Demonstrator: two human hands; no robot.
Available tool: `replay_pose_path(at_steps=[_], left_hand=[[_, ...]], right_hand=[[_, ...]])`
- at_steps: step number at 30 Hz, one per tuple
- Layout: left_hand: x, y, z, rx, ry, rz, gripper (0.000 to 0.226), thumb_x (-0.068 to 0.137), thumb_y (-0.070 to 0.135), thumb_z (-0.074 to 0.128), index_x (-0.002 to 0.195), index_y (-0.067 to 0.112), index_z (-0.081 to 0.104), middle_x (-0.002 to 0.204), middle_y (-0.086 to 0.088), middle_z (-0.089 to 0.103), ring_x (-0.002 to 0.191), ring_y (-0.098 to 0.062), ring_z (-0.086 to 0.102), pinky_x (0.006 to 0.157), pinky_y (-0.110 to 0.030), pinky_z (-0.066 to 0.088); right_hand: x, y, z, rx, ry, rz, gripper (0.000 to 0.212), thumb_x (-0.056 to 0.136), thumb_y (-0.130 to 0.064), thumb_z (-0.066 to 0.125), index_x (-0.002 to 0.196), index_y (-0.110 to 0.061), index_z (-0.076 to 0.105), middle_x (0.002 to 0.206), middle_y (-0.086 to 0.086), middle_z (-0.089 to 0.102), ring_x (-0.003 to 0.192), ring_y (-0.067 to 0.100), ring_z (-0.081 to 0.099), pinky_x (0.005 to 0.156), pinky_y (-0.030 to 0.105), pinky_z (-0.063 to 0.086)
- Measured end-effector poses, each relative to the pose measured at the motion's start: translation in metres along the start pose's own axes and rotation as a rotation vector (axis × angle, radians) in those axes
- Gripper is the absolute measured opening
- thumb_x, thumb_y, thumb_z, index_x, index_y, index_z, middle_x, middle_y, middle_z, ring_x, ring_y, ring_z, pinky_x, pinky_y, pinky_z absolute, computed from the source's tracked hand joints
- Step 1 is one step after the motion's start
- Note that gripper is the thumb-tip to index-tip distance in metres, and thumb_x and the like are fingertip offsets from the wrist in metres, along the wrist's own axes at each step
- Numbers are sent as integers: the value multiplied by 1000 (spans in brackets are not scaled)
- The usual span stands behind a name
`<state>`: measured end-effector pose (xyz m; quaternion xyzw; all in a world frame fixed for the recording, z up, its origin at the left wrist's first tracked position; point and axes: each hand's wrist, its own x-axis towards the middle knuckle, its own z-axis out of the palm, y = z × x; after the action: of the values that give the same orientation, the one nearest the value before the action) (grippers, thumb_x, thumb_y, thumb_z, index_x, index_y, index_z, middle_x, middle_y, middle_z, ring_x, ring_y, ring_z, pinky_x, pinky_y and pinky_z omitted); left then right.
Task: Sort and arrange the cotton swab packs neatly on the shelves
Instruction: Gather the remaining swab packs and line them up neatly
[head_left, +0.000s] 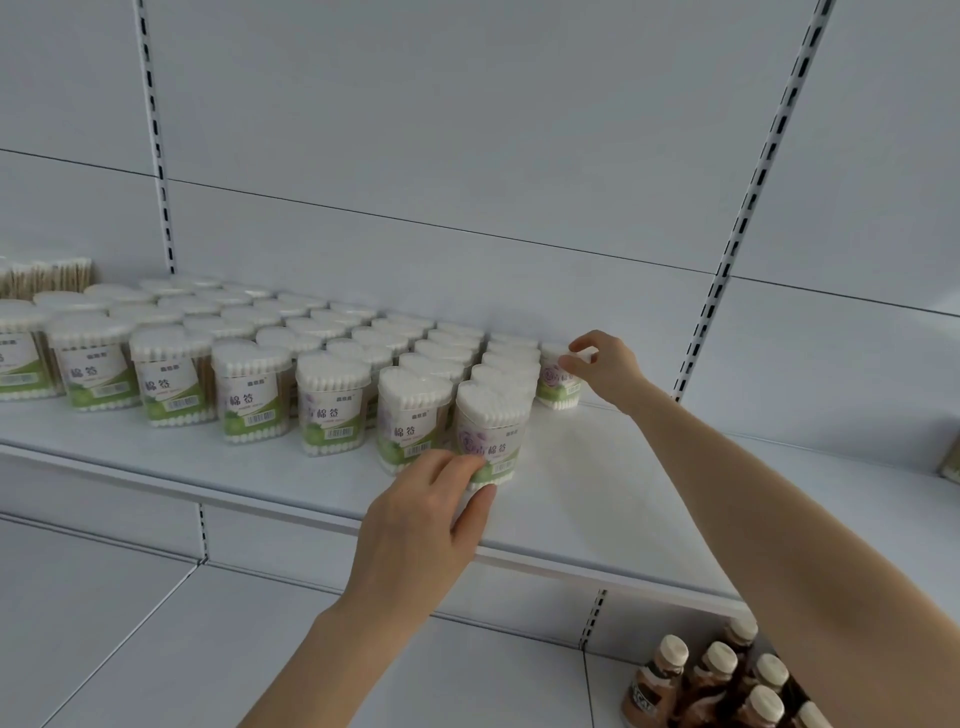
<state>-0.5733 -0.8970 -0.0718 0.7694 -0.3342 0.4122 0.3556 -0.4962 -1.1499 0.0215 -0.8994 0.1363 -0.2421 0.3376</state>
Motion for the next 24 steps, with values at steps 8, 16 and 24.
replay_pose_path(at_steps=[8,16,24], left_hand=[[-2,-3,-2,-36,-31,14,29,86,33,48,91,12,67,83,1,63,67,-14,59,50,-27,51],[2,9,-13,-93,14,173,15,88,24,51,91,14,61,80,-2,62,70,-17,57,51,-31,50],[5,88,21,-224,-143,305,29,87,27,48,86,9,70,75,-2,65,66,-20,62,51,-28,52]], right_hand=[[-5,-4,3,-60,15,29,37,89,-25,60,120,-5,51,118,14,52,92,21,45,73,25,33],[-23,-3,-14,-153,134,14,33,94,-26,49,119,-5,56,123,10,57,114,25,51,81,21,32],[-100,48,-97,-264,160,110,24,92,-21,51,105,-4,63,110,9,64,106,24,55,81,24,37]])
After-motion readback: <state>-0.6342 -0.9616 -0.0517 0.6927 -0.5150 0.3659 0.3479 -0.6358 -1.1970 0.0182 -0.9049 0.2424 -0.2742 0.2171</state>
